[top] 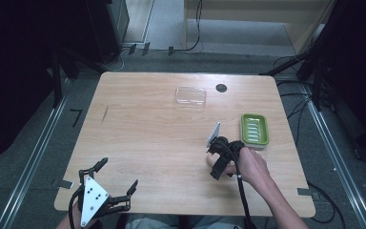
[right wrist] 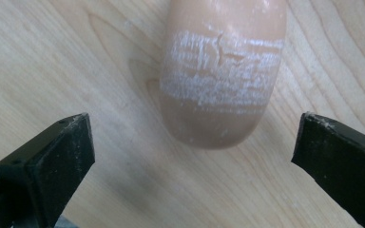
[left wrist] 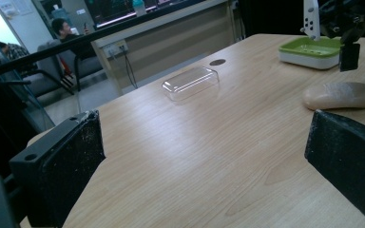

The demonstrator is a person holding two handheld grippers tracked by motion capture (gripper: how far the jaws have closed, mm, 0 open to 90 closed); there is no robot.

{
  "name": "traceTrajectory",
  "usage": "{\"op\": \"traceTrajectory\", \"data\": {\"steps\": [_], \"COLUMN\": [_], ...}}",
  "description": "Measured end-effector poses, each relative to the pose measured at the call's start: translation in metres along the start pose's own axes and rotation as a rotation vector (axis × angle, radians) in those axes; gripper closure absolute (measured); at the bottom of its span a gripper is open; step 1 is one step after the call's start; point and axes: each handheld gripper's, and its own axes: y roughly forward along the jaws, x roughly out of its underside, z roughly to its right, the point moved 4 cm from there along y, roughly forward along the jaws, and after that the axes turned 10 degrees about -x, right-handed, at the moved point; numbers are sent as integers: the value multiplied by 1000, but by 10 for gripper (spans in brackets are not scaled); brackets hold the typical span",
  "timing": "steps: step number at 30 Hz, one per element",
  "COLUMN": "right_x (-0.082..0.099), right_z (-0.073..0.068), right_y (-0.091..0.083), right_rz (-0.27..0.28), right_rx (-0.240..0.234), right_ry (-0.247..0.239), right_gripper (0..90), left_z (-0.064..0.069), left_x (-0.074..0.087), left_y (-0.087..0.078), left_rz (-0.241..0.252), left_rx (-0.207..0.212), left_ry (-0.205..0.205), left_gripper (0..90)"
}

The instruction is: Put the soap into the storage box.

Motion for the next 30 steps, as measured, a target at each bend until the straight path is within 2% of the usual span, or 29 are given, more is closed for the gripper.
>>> {"op": "traceTrajectory", "data": {"steps": [16,25,30], "right_x": [-19,-24,-26], "right_z": [12,17,19], "right_y": [14,19,21], "right_rz": [-7,-15,-14], "right_rx": [-5,-1,7], "right_ry": [15,17,19], "right_gripper": [0,0,44], "left_z": [0,-1,0], "left_x": [0,0,0], "left_y": [0,0,0], "left_rz": [0,0,1], "left_rx": [0,1,0], "left_ry": [-1,0,0], "left_gripper": [0,0,0]}}
